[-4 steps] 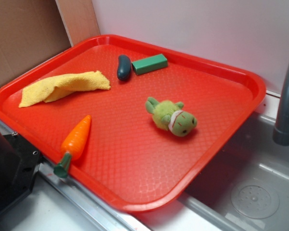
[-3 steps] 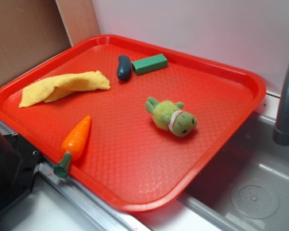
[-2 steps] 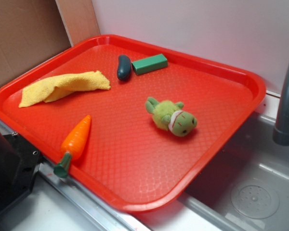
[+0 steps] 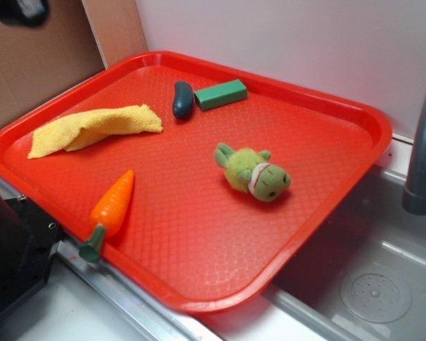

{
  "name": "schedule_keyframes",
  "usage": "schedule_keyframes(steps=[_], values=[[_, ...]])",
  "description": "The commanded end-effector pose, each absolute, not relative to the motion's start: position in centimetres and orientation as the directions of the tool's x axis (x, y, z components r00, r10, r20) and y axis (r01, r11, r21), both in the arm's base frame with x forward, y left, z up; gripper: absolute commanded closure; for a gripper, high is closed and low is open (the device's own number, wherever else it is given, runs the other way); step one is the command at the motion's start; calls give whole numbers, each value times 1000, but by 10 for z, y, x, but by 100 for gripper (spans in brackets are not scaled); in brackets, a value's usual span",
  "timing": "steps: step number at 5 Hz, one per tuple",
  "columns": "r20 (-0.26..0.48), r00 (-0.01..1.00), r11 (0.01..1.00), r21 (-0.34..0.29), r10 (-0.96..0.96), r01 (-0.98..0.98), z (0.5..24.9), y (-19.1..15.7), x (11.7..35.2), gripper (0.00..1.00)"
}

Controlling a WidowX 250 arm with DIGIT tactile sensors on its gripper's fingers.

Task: Grab the carrot.

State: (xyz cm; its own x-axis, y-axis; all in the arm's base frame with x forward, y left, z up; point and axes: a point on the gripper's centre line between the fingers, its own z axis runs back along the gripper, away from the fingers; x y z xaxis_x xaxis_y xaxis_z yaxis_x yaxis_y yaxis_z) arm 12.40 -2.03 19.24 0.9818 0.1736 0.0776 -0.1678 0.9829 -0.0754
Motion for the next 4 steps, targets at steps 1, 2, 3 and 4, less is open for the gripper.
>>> schedule_keyframes(steps=[1,2,3,4], values=[[63,980,978,-105,190,-183,145,-41,140,0],[24,979,977,-75,201,-199,110,-59,141,0],[0,978,975,-73,208,-207,89,-65,142,0],[-25,974,970,-91,225,-227,71,-71,140,0]])
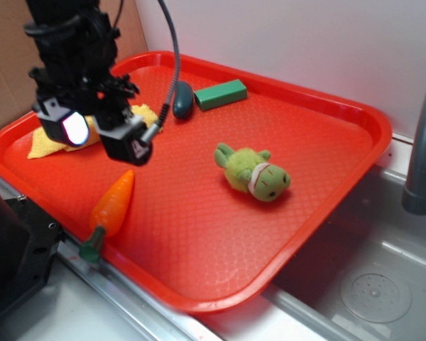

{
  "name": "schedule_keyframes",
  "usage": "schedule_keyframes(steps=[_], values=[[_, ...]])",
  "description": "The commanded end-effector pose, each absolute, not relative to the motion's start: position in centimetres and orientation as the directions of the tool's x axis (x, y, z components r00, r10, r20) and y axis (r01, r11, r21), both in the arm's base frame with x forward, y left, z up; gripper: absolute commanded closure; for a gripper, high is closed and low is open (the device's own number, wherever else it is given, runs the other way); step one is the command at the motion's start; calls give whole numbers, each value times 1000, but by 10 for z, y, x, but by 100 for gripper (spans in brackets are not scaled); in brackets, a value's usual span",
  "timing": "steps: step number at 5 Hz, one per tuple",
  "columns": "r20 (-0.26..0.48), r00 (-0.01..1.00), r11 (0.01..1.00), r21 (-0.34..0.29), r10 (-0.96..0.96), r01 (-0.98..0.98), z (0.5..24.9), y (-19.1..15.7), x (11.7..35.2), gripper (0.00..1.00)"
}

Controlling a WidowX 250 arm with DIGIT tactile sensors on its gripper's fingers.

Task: Grab the carrot.

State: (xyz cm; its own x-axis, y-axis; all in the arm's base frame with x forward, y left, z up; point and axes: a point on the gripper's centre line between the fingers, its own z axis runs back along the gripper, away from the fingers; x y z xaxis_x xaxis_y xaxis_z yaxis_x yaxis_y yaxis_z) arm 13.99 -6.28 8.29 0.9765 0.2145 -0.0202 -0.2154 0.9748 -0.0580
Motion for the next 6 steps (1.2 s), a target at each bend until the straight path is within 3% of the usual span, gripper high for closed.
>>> schedule_keyframes(steps=[1,3,4,5,6], values=[[-88,959,958,-69,271,-277,47,-69,141,0],[-180,941,951,-68,287,-303,18,-76,127,0],[-205,929,941,-77,309,-329,12,-77,124,100],[-192,928,937,-85,319,-340,15,-78,121,100],[-151,948,956,-51,279,-289,35,-74,129,100]])
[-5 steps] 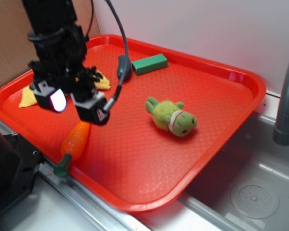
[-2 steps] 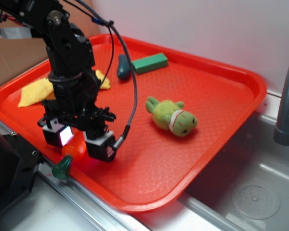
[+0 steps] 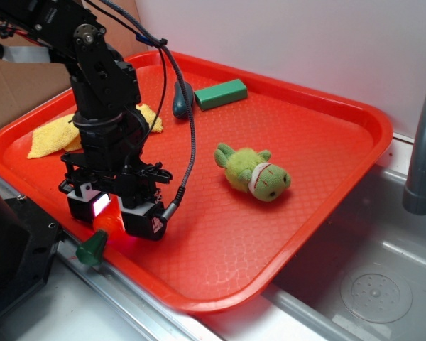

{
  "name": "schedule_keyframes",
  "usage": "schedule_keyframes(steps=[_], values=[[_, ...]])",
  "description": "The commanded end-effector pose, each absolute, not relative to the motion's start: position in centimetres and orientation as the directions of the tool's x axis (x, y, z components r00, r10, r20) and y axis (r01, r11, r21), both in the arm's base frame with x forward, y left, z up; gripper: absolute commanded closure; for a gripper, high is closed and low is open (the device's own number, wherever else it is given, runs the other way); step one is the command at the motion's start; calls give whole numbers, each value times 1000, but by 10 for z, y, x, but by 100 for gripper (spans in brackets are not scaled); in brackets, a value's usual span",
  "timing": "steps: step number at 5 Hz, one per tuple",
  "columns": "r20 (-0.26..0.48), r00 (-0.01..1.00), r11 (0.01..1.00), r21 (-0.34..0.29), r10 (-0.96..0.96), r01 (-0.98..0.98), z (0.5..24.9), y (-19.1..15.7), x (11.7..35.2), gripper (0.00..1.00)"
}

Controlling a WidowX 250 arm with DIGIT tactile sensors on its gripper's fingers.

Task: Grab the carrot.

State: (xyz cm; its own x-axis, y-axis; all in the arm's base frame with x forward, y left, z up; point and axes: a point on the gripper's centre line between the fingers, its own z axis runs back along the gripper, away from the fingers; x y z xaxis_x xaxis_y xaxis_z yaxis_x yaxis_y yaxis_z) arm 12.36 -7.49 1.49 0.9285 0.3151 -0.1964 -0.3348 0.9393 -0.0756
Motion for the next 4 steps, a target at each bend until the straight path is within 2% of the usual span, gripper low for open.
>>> schedule_keyframes(steps=[1,2,3,4], values=[[-107,976,980,-43,189,-195,82,-60,150,100],[-54,987,985,-70,153,-157,117,-51,164,100],[-22,991,988,-79,133,-134,151,-49,170,100],[15,988,982,-116,151,-148,191,-45,174,100]])
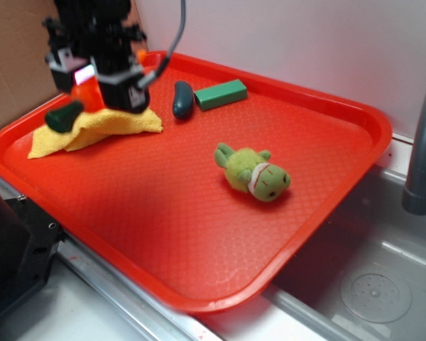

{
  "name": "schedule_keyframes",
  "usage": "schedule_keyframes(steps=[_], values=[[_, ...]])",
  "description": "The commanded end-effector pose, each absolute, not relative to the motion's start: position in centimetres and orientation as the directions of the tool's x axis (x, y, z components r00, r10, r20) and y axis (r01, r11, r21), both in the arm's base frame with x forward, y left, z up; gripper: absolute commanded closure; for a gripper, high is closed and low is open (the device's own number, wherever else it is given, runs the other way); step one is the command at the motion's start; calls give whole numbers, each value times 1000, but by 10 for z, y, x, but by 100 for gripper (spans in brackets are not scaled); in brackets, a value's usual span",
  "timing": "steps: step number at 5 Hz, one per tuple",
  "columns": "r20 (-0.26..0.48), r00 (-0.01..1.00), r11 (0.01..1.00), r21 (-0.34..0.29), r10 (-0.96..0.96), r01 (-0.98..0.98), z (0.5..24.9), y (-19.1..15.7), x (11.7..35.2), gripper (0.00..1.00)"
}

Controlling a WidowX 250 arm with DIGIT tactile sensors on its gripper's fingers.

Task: Grab the carrot.

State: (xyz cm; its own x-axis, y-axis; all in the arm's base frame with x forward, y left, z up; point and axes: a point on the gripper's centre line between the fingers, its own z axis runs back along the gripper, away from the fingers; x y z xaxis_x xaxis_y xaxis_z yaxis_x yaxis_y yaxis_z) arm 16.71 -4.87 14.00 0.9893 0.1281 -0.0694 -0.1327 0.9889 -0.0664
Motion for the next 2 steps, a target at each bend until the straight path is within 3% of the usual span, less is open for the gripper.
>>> schedule_keyframes(steps=[1,2], values=[[6,995,990,-100,104,-103,201,-47,175,100],[-44,998,990,-131,50,-56,202,-43,172,100]])
